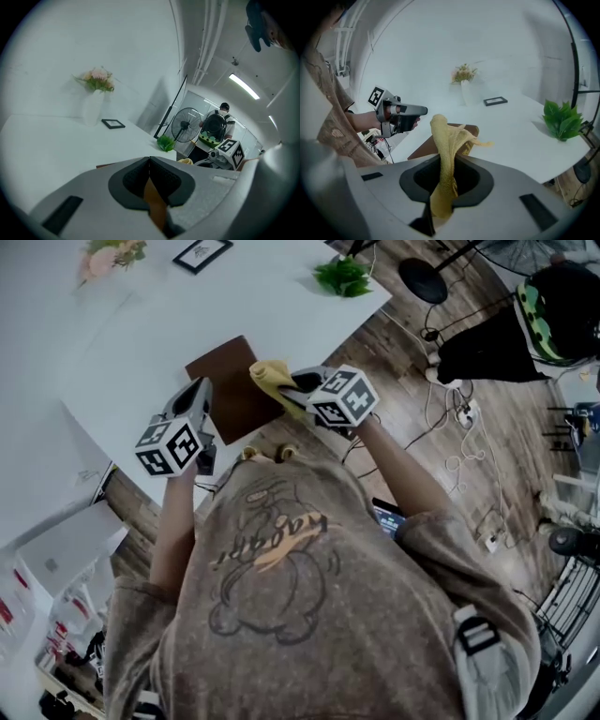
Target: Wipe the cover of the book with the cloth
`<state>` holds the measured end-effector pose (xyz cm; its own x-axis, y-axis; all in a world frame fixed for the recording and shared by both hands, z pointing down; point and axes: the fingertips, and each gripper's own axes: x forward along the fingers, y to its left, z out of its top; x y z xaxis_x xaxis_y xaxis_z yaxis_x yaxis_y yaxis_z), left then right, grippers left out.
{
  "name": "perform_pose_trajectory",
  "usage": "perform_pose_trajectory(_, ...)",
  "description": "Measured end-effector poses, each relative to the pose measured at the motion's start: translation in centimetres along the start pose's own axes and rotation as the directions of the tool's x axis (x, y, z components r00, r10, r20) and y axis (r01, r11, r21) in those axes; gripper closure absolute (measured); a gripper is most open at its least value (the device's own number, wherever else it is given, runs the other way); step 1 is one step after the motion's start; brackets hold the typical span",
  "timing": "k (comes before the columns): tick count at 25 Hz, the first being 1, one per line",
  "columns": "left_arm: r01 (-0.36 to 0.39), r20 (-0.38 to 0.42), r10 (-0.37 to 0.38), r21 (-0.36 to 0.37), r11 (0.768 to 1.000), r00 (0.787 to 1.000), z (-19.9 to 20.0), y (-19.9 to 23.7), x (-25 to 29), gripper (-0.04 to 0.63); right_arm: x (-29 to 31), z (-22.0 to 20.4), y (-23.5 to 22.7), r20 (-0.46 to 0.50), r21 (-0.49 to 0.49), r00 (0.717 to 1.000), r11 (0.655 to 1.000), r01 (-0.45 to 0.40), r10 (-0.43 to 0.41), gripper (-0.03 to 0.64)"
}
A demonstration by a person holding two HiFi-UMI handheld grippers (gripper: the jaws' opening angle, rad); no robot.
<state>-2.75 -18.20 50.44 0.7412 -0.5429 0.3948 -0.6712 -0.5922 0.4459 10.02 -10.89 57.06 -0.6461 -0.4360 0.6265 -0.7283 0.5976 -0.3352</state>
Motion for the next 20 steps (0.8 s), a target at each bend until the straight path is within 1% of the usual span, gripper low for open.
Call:
perform_pose_trajectory(4,0.034,0.043,-0.035,0.040,0.999,0.998,3.9,-1.1,-0.4,0.592,-2.9,3.5,-1.0,0.097,0.006,0.993,0.998,0.060,-0.061,0.552)
perform_pose_trajectory(7,0.061,0.070,-0.067,0.083,0.995,0.995,6.4,-2.6,-1.2,0.591,-4.9,6.0,-0.9,0.157,-0.011,0.982,0.994,0.105,-0.102,0.551)
perform_pose_trajectory(10,0.084,0.094,-0.096,0.124,0.989,0.991,8.2,-4.2,-2.2,0.591,-7.3,8.3,-0.3,0.225,-0.016,0.966,0.991,0.131,-0.124,0.551)
perform_pose_trajectory(13,0.095,0.123,-0.116,0.162,0.982,0.986,9.5,-5.8,-3.2,0.591,-9.6,10.5,0.7,0.302,-0.018,0.943,0.988,0.153,-0.141,0.551)
perform_pose_trajectory(16,0.087,0.154,-0.119,0.195,0.977,0.981,10.1,-7.0,-4.0,0.591,-11.3,12.3,1.8,0.368,-0.032,0.916,0.982,0.186,-0.162,0.551)
perform_pose_trajectory(18,0.076,0.180,-0.117,0.219,0.973,0.977,10.1,-7.8,-4.2,0.591,-12.1,13.0,2.1,0.418,-0.029,0.889,0.976,0.218,-0.186,0.551)
perform_pose_trajectory(20,0.066,0.216,-0.119,0.237,0.969,0.969,9.9,-8.4,-4.3,0.591,-12.4,13.2,2.3,0.477,-0.006,0.855,0.972,0.233,-0.202,0.551)
